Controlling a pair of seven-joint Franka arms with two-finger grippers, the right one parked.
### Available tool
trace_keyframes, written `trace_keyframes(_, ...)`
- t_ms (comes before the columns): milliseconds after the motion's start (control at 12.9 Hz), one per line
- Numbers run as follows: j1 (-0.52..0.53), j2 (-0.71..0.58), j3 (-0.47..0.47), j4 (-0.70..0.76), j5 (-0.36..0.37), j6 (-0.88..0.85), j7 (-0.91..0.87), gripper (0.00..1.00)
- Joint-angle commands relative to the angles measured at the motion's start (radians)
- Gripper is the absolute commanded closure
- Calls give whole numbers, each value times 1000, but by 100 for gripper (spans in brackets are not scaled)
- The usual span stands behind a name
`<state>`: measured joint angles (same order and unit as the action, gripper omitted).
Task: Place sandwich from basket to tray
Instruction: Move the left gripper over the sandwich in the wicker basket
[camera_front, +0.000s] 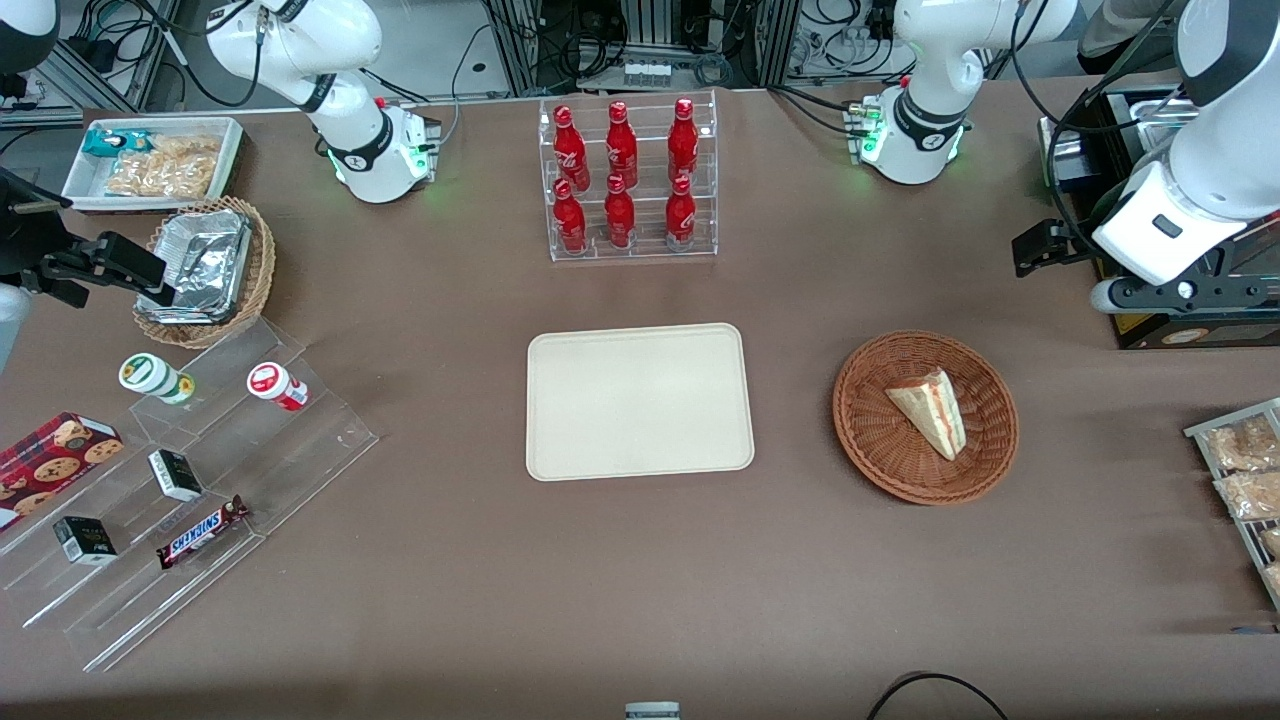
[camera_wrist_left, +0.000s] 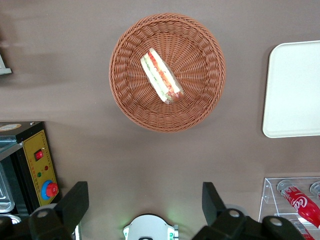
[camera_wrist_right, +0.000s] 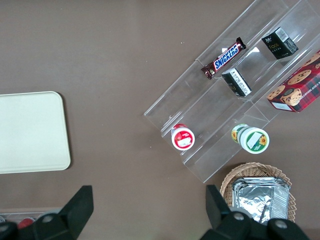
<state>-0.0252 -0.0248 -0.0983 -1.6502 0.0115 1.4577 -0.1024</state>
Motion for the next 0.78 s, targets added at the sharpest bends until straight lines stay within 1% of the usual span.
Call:
trace_keyframes(0, -7, 3, 2, 10, 7, -13, -16, 0)
trace_keyframes(233, -7, 32, 2, -25, 8, -2, -17, 0)
trace_keyframes(544, -7, 40, 2, -178, 8, 176, -17, 0)
trace_keyframes(700, -5, 65, 3, -239, 8, 264, -20, 0)
